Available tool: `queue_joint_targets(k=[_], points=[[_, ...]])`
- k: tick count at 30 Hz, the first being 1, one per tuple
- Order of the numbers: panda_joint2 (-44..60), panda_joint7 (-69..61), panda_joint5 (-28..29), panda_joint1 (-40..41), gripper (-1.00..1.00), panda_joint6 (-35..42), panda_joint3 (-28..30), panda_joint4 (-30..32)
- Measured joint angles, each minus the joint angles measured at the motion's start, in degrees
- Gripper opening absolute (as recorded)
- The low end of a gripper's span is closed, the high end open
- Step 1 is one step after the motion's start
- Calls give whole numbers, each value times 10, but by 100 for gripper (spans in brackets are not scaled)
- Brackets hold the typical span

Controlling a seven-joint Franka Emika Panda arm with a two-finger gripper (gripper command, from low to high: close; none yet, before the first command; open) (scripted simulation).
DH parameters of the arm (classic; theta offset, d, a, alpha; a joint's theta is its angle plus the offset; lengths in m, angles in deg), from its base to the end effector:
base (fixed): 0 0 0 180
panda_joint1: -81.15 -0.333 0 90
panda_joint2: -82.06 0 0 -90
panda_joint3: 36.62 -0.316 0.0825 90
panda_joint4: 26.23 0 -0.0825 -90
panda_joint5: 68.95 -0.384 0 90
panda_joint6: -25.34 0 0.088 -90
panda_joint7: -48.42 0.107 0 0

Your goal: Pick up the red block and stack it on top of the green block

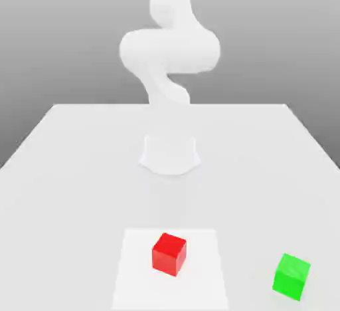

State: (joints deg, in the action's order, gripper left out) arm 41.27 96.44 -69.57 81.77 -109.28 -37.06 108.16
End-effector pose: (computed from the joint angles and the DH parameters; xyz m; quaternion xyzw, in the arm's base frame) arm 0.3811 -0.0001 0.6614 -0.8541 0.3845 -0.3194 0.1441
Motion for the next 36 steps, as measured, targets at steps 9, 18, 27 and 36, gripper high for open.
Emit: queue_joint_targets(k=[9,18,27,36], points=[[192,89,-15,23,0,-108,-24,98],[379,197,0,35,0,-212,-37,193],[559,249,34,21,-100,-350,-16,202],[527,246,30,26,-100,-324,-21,206]])
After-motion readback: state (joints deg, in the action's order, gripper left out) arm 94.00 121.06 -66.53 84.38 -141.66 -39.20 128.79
